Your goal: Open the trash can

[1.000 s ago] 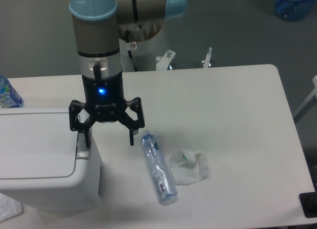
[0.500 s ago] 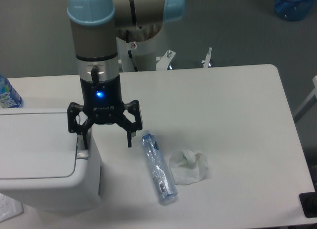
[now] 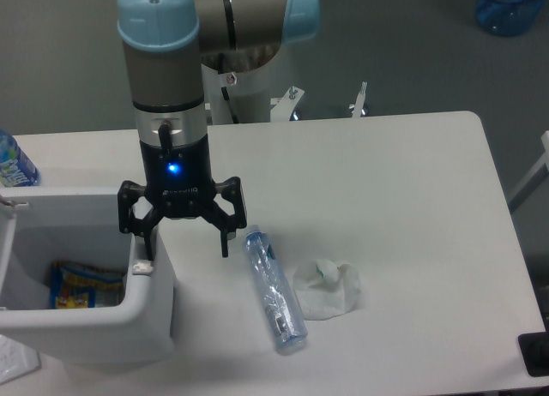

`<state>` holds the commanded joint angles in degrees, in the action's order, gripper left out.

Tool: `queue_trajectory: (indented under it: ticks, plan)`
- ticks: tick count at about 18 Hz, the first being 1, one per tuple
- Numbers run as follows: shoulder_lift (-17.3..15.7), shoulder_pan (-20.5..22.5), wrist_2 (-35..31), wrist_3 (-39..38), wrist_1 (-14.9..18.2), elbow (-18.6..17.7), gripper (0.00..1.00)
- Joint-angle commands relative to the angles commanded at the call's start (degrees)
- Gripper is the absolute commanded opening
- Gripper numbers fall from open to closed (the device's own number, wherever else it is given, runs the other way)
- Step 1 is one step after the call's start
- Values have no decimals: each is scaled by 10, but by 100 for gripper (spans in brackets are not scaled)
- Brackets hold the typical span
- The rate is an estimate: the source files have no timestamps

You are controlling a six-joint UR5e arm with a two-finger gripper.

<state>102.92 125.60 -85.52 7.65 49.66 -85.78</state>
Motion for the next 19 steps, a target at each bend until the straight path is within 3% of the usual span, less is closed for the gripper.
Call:
queue_trajectory:
  ticks: [5, 8, 11, 14, 16, 19]
  plan:
    - [2, 3, -1, 3, 1, 43, 100]
    - [0, 26, -13, 16, 4, 61, 100]
    - [-4, 47, -48, 104, 14, 63, 100]
    - [-7, 68, -99, 185, 60, 65, 100]
    - [-8, 87, -101, 217, 80, 65, 100]
    - [-7, 110, -101, 243, 83, 61, 100]
